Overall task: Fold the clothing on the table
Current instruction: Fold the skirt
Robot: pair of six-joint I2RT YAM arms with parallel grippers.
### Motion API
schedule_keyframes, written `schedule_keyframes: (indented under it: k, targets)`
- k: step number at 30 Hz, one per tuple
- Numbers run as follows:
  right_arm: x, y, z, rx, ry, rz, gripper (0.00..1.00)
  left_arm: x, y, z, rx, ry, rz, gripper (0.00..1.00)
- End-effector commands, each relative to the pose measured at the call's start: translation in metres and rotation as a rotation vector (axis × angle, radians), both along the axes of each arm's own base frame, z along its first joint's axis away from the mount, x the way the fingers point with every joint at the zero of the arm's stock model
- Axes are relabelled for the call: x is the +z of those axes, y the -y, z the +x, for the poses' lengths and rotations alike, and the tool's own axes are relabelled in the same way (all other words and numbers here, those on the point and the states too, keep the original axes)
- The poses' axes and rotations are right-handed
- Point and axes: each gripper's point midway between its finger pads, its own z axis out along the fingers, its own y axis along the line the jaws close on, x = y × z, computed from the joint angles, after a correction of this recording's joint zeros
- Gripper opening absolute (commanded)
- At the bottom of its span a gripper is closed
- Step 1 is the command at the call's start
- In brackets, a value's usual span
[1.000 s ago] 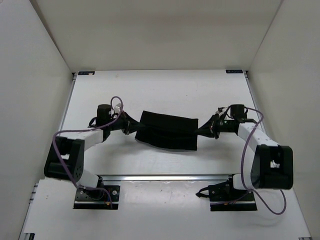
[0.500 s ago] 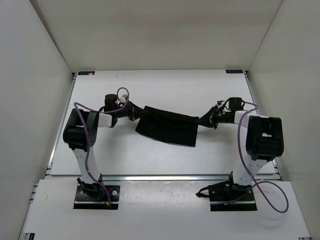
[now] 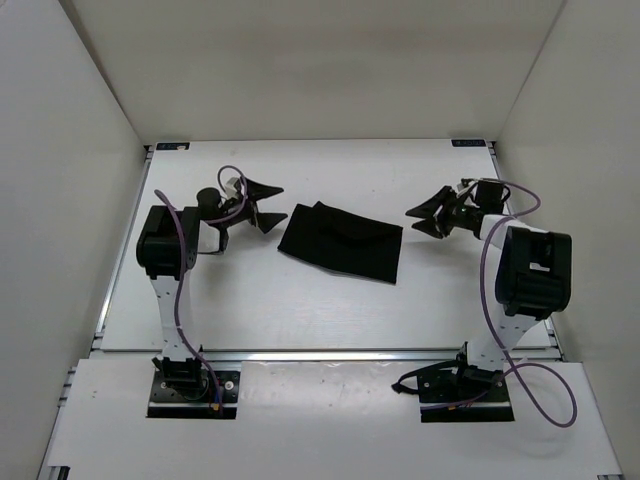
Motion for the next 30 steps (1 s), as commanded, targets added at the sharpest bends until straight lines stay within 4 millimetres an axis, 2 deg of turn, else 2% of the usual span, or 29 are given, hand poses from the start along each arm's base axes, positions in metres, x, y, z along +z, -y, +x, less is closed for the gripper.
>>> schedule_keyframes:
  k: [1, 2, 3, 4, 5, 6, 7, 8, 9, 10, 11, 12, 13, 14, 15, 17, 18, 19, 21, 22, 24, 29, 30]
  targets:
    - [-0.011, 0.001, -0.014, 0.041, -0.003, -0.137, 0.47, 0.026, -0.006, -0.026, -0.041, 0.144, 0.03, 0.99]
    - [-0.015, -0.005, -0.02, 0.063, -0.012, -0.165, 0.48, 0.02, -0.002, -0.035, -0.074, 0.13, 0.038, 0.98]
    - [-0.018, -0.007, -0.023, 0.096, 0.007, -0.196, 0.47, 0.023, -0.003, -0.034, -0.077, 0.176, 0.066, 0.98]
    - [-0.018, -0.013, -0.027, 0.112, 0.006, -0.237, 0.46, 0.018, 0.0, -0.039, -0.102, 0.137, 0.084, 0.99]
    - [-0.023, -0.017, -0.029, 0.135, 0.018, -0.288, 0.45, 0.02, 0.004, -0.036, -0.12, 0.206, 0.131, 0.98]
    - [-0.024, -0.019, -0.029, 0.15, 0.034, -0.342, 0.45, 0.018, 0.01, -0.035, -0.149, 0.212, 0.167, 0.99]
    - [-0.026, -0.023, -0.032, 0.167, 0.037, -0.369, 0.45, 0.014, 0.008, -0.034, -0.15, 0.179, 0.183, 0.99]
    - [-0.026, -0.022, -0.031, 0.175, 0.049, -0.415, 0.4, 0.02, 0.019, -0.034, -0.19, 0.207, 0.19, 0.99]
    - [-0.023, -0.033, -0.033, 0.204, 0.065, -0.435, 0.35, 0.029, 0.027, -0.032, -0.214, 0.236, 0.184, 0.99]
    - [-0.023, -0.034, -0.033, 0.217, 0.081, -0.45, 0.23, 0.032, 0.036, -0.031, -0.242, 0.232, 0.175, 0.98]
    - [-0.021, -0.037, -0.032, 0.223, 0.095, -0.446, 0.16, 0.032, 0.038, -0.032, -0.259, 0.22, 0.17, 0.99]
    - [-0.022, -0.04, -0.032, 0.235, 0.099, -0.444, 0.13, 0.034, 0.048, -0.035, -0.295, 0.215, 0.156, 0.99]
    - [-0.023, -0.042, -0.034, 0.239, 0.088, -0.427, 0.12, 0.031, 0.056, -0.038, -0.32, 0.196, 0.147, 0.99]
    - [-0.018, -0.04, -0.028, 0.234, 0.103, -0.424, 0.14, 0.027, 0.057, -0.039, -0.324, 0.175, 0.148, 0.99]
    - [-0.02, -0.042, -0.03, 0.245, 0.085, -0.417, 0.18, 0.029, 0.064, -0.044, -0.344, 0.165, 0.141, 0.99]
    - [-0.023, -0.046, -0.029, 0.266, 0.087, -0.432, 0.2, 0.021, 0.073, -0.049, -0.367, 0.178, 0.174, 0.99]
    - [-0.023, -0.049, -0.028, 0.272, 0.096, -0.437, 0.2, 0.008, 0.074, -0.05, -0.372, 0.103, 0.201, 0.99]
    - [-0.027, -0.047, -0.026, 0.269, 0.087, -0.446, 0.19, 0.011, 0.08, -0.044, -0.38, 0.174, 0.247, 0.99]
    - [-0.028, -0.052, -0.02, 0.283, 0.093, -0.438, 0.15, -0.011, 0.091, -0.047, -0.417, 0.106, 0.3, 0.99]
    - [-0.03, -0.057, -0.018, 0.291, 0.094, -0.428, 0.16, -0.006, 0.099, -0.042, -0.419, 0.137, 0.315, 0.99]
    - [-0.03, -0.059, -0.011, 0.273, 0.09, -0.403, 0.15, -0.014, 0.111, -0.034, -0.415, 0.129, 0.33, 0.99]
    - [-0.047, -0.062, 0.001, 0.213, 0.035, -0.335, 0.1, -0.038, 0.105, -0.007, -0.294, 0.109, 0.409, 0.99]
    - [-0.047, -0.061, 0.002, 0.196, 0.033, -0.325, 0.1, -0.051, 0.103, -0.007, -0.295, 0.087, 0.434, 0.98]
